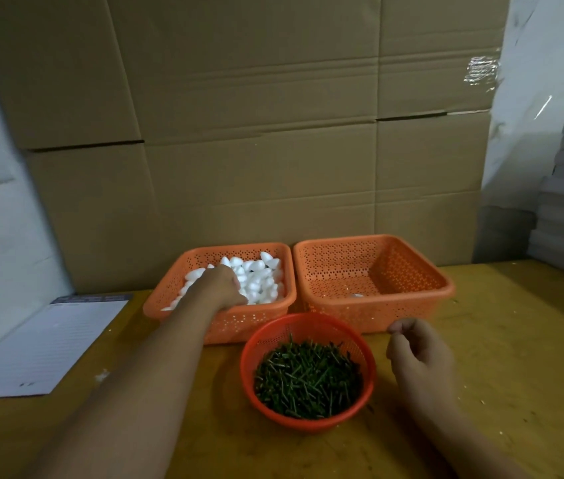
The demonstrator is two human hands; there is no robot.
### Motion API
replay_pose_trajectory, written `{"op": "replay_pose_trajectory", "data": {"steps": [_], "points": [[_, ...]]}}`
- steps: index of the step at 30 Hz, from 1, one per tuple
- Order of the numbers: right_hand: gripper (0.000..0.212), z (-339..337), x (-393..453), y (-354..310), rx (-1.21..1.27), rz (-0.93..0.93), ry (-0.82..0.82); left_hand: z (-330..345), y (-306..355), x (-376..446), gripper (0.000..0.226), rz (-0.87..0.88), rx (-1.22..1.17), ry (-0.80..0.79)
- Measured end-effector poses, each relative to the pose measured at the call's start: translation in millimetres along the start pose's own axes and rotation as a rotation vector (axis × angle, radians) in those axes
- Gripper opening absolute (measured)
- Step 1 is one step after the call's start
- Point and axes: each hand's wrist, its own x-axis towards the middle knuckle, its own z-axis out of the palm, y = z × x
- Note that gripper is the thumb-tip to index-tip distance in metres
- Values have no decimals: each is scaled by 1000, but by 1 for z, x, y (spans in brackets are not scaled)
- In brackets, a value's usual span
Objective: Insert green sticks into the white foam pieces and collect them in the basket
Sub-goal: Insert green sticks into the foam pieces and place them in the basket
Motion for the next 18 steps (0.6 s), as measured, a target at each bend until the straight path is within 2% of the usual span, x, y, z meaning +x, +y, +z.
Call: {"op": "replay_pose_trajectory", "data": {"steps": [2,4,7,9,12,15,18], "points": [[16,-1,1,2,-8,1,4,0,1,0,55,3,11,7],[28,-2,2,5,-25,6,-8,-1,1,-2,47,13,-50,66],[34,-2,2,5,-39,12,-22,-3,3,-16,34,123,-299,285],[32,-1,1,2,-38,10,-32,-2,3,-35,25,222,-544,347],[27,2,0,-1,-47,-4,-50,-3,1,-68,22,269,-915,217],[23,5,-5,-4,-62,-31,-69,0,-3,-94,26,251,-1262,-67],[22,8,-11,-8,-68,-54,-96,2,-4,-109,41,248,-1412,-264]]}}
